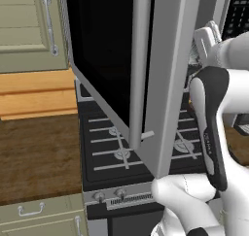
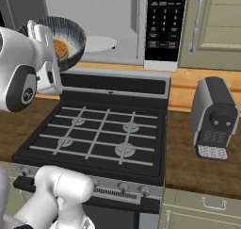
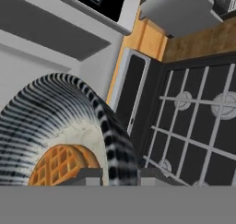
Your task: Open the microwave, place the bowl with waffle inside the microwave, then close the microwave door and turn it on.
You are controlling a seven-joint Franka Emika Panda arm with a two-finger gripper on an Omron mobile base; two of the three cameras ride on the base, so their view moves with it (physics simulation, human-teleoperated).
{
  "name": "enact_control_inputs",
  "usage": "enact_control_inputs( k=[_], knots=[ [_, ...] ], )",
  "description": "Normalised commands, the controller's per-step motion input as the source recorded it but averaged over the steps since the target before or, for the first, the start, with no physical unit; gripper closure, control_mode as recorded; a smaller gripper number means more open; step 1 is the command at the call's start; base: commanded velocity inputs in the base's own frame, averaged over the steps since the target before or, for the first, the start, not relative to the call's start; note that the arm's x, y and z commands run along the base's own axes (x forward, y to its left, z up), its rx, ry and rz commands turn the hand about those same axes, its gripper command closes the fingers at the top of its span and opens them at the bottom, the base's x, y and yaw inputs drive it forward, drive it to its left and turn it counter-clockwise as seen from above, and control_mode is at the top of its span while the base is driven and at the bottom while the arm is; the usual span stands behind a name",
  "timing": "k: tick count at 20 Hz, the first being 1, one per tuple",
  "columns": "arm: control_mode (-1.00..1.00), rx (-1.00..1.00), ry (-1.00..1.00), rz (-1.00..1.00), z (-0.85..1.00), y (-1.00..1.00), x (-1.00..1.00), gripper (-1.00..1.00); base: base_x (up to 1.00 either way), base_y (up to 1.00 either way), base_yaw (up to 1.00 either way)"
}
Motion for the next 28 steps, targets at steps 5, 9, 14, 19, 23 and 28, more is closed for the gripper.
enact_control_inputs(
  k=[5, 9, 14, 19, 23, 28],
  knots=[
    [-1.0, 0.01, -0.09, -0.02, 0.14, 0.0, 0.87, 1.0, 0.0, 0.0, 0.0],
    [-1.0, 0.0, 0.2, -0.03, 0.08, 0.13, 0.85, 1.0, 0.0, 0.0, 0.0],
    [-1.0, 0.0, 0.15, -0.01, 0.09, 0.08, 0.71, 1.0, 0.0, 0.0, 0.0],
    [-1.0, 0.0, 0.0, 0.0, 0.13, 0.03, 0.79, 1.0, 0.0, 0.0, 0.0],
    [-1.0, -0.07, 0.02, 0.0, -0.01, 0.19, 0.82, 1.0, 0.0, 0.0, 0.0],
    [-1.0, -0.1, 0.05, 0.0, -0.01, 0.08, 0.75, 1.0, 0.0, 0.0, 0.0]
  ],
)
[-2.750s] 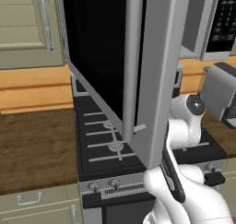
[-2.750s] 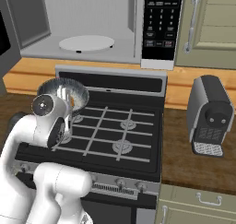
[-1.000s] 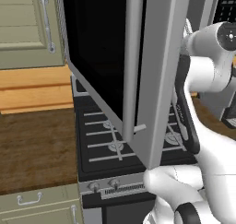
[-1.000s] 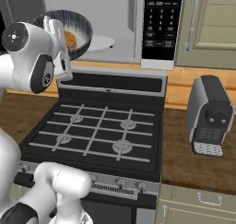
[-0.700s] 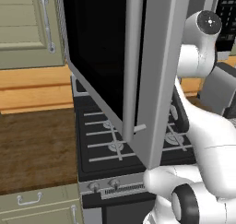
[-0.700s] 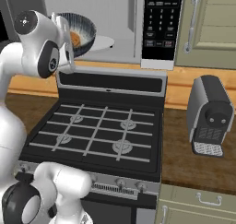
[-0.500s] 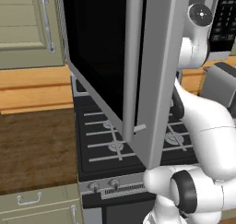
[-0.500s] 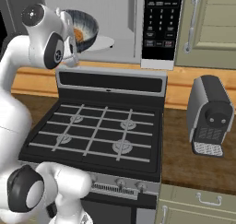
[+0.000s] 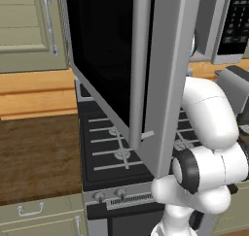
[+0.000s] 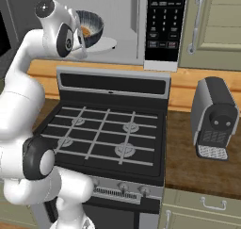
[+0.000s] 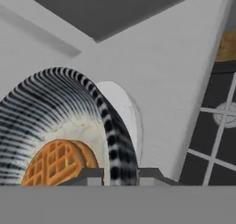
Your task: Open the microwave, place the bowl with waffle inside the microwave, then close the microwave door and turn it on.
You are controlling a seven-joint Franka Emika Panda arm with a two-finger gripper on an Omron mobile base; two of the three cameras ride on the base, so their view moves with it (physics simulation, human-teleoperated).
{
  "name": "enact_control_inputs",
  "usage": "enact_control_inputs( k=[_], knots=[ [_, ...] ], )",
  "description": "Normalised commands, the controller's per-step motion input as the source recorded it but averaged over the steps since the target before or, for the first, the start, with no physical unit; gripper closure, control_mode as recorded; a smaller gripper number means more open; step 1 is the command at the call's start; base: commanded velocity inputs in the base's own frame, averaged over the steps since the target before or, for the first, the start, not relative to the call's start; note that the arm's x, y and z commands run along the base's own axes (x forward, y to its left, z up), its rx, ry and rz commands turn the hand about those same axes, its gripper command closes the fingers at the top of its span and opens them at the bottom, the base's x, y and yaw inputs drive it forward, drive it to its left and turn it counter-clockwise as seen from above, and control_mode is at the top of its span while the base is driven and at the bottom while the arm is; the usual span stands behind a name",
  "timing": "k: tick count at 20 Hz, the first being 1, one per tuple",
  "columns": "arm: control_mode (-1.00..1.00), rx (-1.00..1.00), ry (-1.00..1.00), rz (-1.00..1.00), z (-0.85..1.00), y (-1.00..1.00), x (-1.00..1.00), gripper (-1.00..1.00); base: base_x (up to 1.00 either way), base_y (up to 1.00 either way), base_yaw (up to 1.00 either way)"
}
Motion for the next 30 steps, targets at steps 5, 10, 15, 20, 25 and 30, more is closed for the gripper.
enact_control_inputs(
  k=[5, 10, 15, 20, 25, 30],
  knots=[
    [-1.0, -0.09, 0.04, 0.0, -0.13, 0.0, 0.76, 1.0, 0.0, 0.0, 0.0],
    [-1.0, -0.08, 0.05, 0.0, -0.12, 0.0, 0.83, 1.0, 0.0, 0.0, 0.0],
    [-1.0, -0.04, 0.03, 0.01, -0.07, 0.0, 0.32, -1.0, 0.0, 0.0, 0.0],
    [-1.0, 0.0, -0.22, 0.0, 0.0, 0.0, -0.31, -1.0, 0.0, 0.0, 0.0],
    [-1.0, 0.0, -0.42, 0.0, -0.03, -0.05, -0.92, -1.0, 0.0, 0.0, 0.0],
    [-1.0, 0.0, -0.55, 0.01, 0.03, -0.28, -1.0, -1.0, 0.0, 0.0, 0.0]
  ],
)
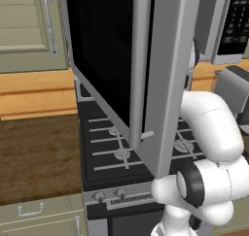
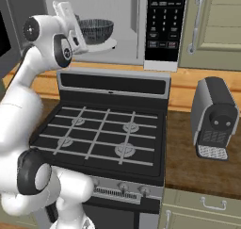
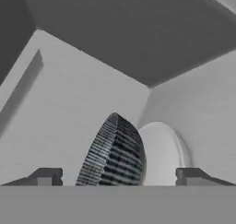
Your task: Open the microwave, place the bowl with waffle inside the microwave, then close the microwave door and turn it on.
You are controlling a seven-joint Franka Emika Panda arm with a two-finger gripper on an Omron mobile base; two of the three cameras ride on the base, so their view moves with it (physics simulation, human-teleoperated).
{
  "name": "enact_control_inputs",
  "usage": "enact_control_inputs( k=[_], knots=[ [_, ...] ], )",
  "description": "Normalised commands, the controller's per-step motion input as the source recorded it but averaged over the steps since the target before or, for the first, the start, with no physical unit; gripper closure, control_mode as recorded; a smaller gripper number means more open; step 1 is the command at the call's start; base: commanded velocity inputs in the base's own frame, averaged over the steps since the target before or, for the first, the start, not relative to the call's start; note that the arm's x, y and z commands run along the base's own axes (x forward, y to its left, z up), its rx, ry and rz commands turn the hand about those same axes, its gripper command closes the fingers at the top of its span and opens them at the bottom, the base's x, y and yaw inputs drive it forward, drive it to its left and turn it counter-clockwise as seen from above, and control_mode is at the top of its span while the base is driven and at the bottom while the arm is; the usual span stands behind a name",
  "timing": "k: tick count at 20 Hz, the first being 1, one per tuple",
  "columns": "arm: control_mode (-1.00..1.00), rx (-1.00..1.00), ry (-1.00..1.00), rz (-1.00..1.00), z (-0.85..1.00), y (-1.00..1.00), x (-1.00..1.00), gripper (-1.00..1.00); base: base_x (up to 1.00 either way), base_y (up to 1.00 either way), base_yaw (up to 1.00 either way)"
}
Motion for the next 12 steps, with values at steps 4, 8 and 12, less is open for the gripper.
enact_control_inputs(
  k=[4, 8, 12],
  knots=[
    [-1.0, -0.01, -0.21, 0.0, 0.0, -0.61, -1.0, -1.0, 0.0, 0.0, 0.0],
    [-1.0, -0.06, -0.08, 0.0, 0.06, -0.45, -1.0, -1.0, 0.0, 0.0, 0.0],
    [-1.0, -0.12, 0.01, 0.0, 0.06, -0.48, -1.0, -1.0, 0.0, 0.0, 0.0]
  ],
)
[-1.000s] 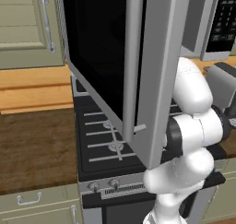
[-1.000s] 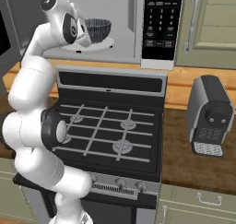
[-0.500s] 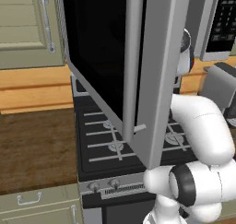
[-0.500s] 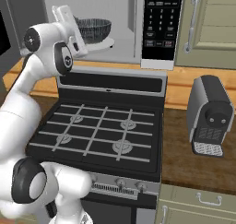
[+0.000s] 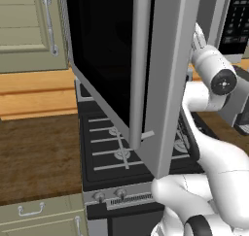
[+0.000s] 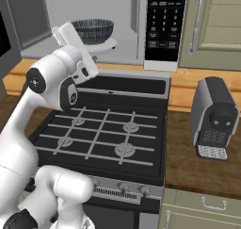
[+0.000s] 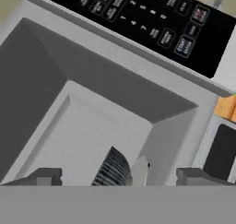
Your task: Open the microwave, place the bowl with waffle inside the microwave, then close the microwave door and turn it on.
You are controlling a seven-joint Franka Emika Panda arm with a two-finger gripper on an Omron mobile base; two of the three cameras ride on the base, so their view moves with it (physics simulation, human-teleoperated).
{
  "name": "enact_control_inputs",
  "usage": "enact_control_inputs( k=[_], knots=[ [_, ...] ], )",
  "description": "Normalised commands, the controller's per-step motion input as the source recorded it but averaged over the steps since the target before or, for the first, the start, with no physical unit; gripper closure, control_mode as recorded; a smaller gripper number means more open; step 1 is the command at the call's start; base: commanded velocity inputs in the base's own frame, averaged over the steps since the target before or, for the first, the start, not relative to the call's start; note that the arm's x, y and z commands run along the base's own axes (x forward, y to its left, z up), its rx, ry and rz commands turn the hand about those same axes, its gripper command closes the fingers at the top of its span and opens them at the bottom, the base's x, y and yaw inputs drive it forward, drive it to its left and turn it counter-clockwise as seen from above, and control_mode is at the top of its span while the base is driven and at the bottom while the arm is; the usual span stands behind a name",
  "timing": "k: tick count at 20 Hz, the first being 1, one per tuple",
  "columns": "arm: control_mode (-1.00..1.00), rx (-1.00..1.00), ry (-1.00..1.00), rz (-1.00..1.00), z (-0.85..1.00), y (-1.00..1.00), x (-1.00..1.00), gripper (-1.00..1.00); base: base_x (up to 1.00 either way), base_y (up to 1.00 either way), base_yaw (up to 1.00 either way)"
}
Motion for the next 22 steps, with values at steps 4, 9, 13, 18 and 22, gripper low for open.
enact_control_inputs(
  k=[4, 9, 13, 18, 22],
  knots=[
    [-1.0, -0.19, 0.15, 0.0, 0.22, -0.29, -1.0, -1.0, 0.0, 0.0, 0.0],
    [-1.0, -0.26, 0.21, 0.01, 0.15, -0.06, -1.0, -1.0, 0.0, 0.0, 0.0],
    [-1.0, -0.33, 0.2, 0.03, -0.11, 0.0, -1.0, -1.0, 0.0, 0.0, 0.0],
    [-1.0, -0.37, 0.18, 0.04, -0.27, 0.0, -1.0, -1.0, 0.0, 0.0, 0.0],
    [-1.0, -0.35, 0.03, 0.2, -0.6, 0.03, -1.0, -1.0, 0.0, 0.0, 0.0]
  ],
)
